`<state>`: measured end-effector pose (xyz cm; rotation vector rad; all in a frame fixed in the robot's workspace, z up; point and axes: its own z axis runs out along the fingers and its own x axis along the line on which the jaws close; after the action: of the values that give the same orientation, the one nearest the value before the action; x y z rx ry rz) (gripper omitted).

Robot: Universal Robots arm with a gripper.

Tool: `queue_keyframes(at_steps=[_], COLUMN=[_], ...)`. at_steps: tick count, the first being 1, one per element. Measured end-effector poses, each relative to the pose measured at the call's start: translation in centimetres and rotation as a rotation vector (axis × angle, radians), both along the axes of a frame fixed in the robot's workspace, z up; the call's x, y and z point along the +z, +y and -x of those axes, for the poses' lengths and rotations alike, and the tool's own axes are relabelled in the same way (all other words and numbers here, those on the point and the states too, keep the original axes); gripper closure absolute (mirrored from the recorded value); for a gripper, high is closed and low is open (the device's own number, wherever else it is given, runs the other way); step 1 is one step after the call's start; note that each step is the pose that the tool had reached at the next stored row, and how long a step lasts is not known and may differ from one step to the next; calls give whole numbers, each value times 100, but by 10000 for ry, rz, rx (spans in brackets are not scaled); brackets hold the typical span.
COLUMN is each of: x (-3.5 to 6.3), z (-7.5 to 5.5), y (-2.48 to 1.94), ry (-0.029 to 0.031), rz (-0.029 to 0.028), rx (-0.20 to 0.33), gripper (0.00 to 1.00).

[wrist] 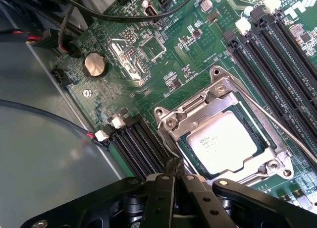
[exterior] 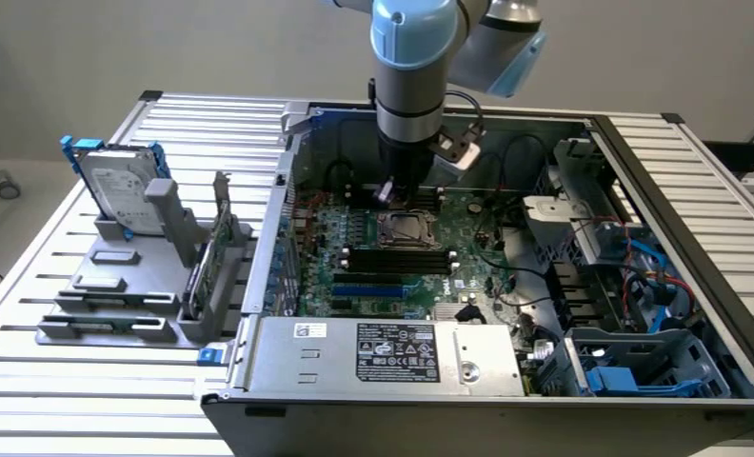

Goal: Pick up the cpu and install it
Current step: 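Install the first cpu locking lever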

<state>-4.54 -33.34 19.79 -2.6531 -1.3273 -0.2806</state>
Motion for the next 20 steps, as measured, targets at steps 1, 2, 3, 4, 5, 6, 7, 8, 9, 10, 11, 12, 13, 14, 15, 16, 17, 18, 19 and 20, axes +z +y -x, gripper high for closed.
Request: queue_keyframes(at_steps=[1,2,3,4,5,6,7,8,9,10,11,12,13,14,15,16,17,18,19,20], x=[7,10,11,11,11,12,12,12,12,12,12,11,11,10,9,9,8,8,8,8], z=[0,0,0,-1,0,0,0,0,0,1,2,2,3,4,5,6,8,9,11,11], y=[0,0,1,1,0,0,0,0,0,0,0,0,0,1,2,3,5,7,8,11], ry=[0,-1,-1,-2,-2,-1,0,0,0,1,1,0,-1,0,-1,-2,-2,-2,-2,-1], rz=[0,0,-2,-3,-2,0,1,0,1,2,3,2,1,1,1,0,0,1,2,2], rx=[0,1,0,1,0,1,1,1,1,1,0,1,1,1,1,1,0,0,0,1], gripper=[89,89,89,89,89,89,89,89,89,89,89,89,89,89,89,89,89,89,89,89])
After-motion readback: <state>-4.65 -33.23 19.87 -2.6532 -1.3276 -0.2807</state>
